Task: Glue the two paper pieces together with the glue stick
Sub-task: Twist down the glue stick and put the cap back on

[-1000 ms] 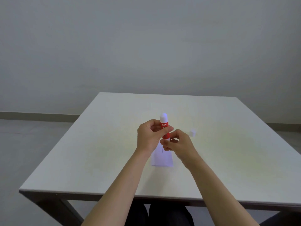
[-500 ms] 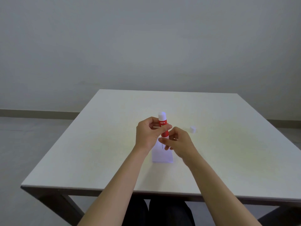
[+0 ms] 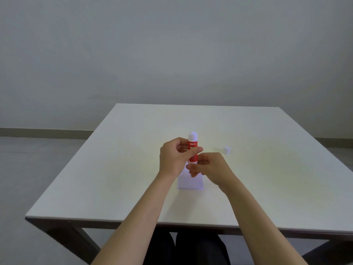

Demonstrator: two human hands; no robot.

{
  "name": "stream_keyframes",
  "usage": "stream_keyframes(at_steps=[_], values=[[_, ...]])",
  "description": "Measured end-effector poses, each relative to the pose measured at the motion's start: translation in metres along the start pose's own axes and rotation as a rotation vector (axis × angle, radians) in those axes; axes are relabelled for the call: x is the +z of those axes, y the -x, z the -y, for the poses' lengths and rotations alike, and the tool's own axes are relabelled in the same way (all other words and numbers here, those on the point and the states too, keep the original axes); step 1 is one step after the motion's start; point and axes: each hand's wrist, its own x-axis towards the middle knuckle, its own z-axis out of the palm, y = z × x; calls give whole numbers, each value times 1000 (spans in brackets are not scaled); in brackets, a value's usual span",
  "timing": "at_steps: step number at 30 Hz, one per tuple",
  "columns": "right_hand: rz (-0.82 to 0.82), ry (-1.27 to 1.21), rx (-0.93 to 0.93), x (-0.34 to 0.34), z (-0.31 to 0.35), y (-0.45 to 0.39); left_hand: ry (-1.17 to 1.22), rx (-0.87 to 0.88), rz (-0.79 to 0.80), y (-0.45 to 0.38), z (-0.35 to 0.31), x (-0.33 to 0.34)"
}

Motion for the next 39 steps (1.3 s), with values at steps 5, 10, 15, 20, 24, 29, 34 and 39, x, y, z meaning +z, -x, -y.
stream_keyframes(at_steps=[5, 10, 15, 20, 24, 29, 34, 39], values=[[-205, 401, 11, 22, -3, -12, -61, -16, -42, -1, 5, 5], [-113, 729, -30, -10, -16, -32, -262, 48, -63, -5, 10, -7], [-181, 964, 171, -49, -46, -45, -590, 241, -50, -11, 11, -23], [-323, 944, 83, -48, -51, -37, -740, 295, -40, -11, 15, -26], [-376, 356, -97, -34, -26, -27, -771, 285, -55, -10, 16, -21], [-217, 133, -191, -15, 1, -17, -807, 318, -89, -10, 15, -17], [-181, 222, -280, -14, 5, -16, -850, 348, -80, -9, 15, -18], [-143, 338, -205, -11, 6, -18, -873, 374, -13, -7, 12, -14]])
